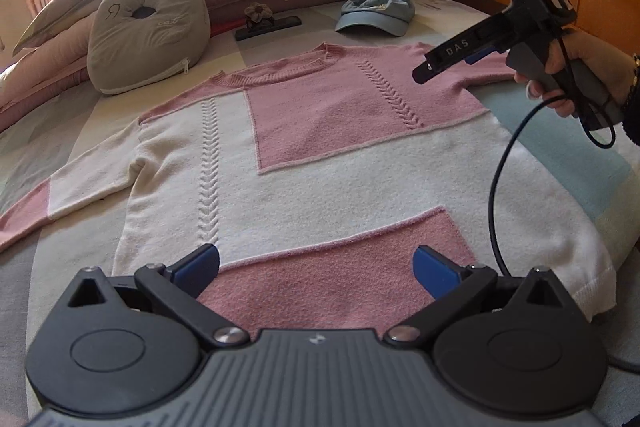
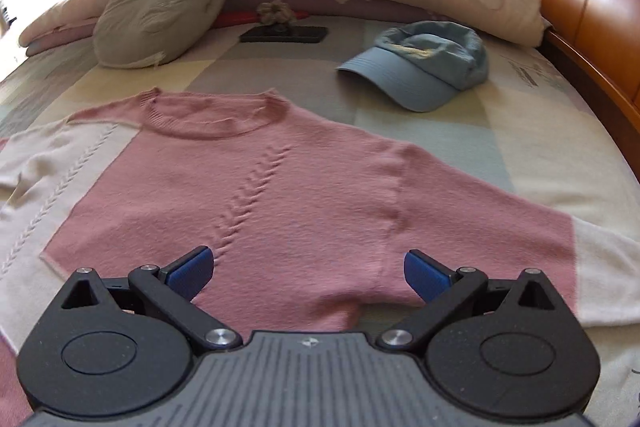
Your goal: Fold clothes
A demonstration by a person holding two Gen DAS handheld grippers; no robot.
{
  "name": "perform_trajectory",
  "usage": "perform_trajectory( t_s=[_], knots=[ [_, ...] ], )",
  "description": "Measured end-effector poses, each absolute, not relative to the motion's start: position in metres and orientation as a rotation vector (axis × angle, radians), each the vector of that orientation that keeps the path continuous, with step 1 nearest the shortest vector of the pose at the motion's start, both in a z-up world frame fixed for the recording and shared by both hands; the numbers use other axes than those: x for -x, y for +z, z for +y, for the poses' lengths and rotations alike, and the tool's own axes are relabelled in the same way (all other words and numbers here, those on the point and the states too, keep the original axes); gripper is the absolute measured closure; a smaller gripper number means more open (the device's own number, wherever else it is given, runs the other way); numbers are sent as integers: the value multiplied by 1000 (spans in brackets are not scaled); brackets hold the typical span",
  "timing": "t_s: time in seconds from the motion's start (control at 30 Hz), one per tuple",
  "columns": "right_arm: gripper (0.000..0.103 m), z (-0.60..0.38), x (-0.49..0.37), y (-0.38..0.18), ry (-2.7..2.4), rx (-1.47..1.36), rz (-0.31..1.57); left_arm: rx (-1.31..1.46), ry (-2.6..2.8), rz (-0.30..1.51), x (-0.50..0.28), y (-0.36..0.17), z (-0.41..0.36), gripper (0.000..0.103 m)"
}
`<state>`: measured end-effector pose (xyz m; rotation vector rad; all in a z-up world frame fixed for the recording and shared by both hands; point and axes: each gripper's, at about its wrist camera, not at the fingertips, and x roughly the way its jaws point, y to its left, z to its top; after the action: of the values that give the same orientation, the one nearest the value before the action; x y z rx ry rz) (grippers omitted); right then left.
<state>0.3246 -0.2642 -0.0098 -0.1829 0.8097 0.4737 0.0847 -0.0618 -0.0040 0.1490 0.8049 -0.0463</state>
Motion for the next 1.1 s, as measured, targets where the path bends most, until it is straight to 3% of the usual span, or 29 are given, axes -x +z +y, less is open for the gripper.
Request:
perform_trajectory(
  t_s=[0.37,0.63,0.8,1.1],
  knots=[
    [0,-239,-230,-53,525,292,903,-87,1,809,-54,-6,-34,1],
    [0,-263,-170,-57,421,183,897,-74,-6,851,-59,-27,-31,1],
    [0,-265,-164,-59,398,159,862,17,13,978,-59,-62,-20,1],
    [0,-265,-161,-62,392,147,832,39,70,933,-63,-48,3,1]
  ],
)
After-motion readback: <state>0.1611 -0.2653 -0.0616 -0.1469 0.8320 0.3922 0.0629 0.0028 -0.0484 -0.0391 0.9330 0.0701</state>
